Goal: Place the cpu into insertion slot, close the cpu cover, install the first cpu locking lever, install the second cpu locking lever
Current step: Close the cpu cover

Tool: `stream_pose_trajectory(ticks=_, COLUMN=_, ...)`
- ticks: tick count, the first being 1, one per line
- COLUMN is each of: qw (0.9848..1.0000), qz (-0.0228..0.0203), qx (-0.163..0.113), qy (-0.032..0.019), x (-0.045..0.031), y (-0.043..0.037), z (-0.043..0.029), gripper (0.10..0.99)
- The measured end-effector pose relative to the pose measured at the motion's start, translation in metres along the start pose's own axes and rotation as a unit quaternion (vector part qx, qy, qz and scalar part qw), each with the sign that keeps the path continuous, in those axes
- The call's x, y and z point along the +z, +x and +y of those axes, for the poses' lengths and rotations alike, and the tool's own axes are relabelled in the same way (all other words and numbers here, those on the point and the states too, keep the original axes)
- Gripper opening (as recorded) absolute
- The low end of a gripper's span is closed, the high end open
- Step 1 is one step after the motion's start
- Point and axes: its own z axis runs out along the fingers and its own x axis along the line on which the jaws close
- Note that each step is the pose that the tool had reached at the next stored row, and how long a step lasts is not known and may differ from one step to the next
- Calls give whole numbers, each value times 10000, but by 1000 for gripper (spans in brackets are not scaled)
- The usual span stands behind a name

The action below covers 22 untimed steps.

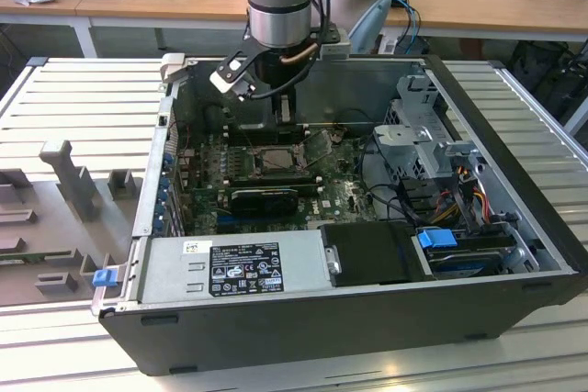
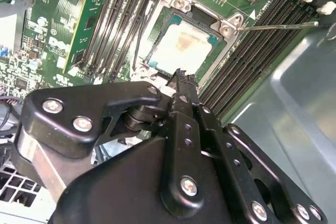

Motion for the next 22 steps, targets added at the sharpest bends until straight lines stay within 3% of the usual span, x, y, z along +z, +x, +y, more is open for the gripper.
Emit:
stream_pose_trajectory(ticks=3, qw=10000, qz=-1, qx=1, qy=4, x=5, y=2, z=86, gripper=106)
stream_pose_trajectory(ticks=7, qw=10000, qz=-1, qx=0, qy=5, x=-87, y=4, z=107, gripper=106)
stream_pose_trajectory(ticks=9, qw=10000, qz=-1, qx=1, qy=5, x=-86, y=6, z=146, gripper=106)
stream_pose_trajectory(ticks=12, qw=10000, qz=0, qx=1, qy=5, x=-101, y=10, z=286, gripper=106)
stream_pose_trajectory(ticks=13, qw=10000, qz=-1, qx=1, qy=12, x=-95, y=11, z=367, gripper=106)
stream_pose_trajectory(ticks=14, qw=10000, qz=-3, qx=1, qy=26, x=-83, y=15, z=516, gripper=106)
stream_pose_trajectory(ticks=16, qw=10000, qz=-2, qx=1, qy=38, x=-45, y=19, z=666, gripper=106)
stream_pose_trajectory(ticks=20, qw=10000, qz=-1, qx=0, qy=37, x=-16, y=22, z=794, gripper=106)
stream_pose_trajectory(ticks=22, qw=10000, qz=-2, qx=-1, qy=38, x=-13, y=23, z=817, gripper=106)
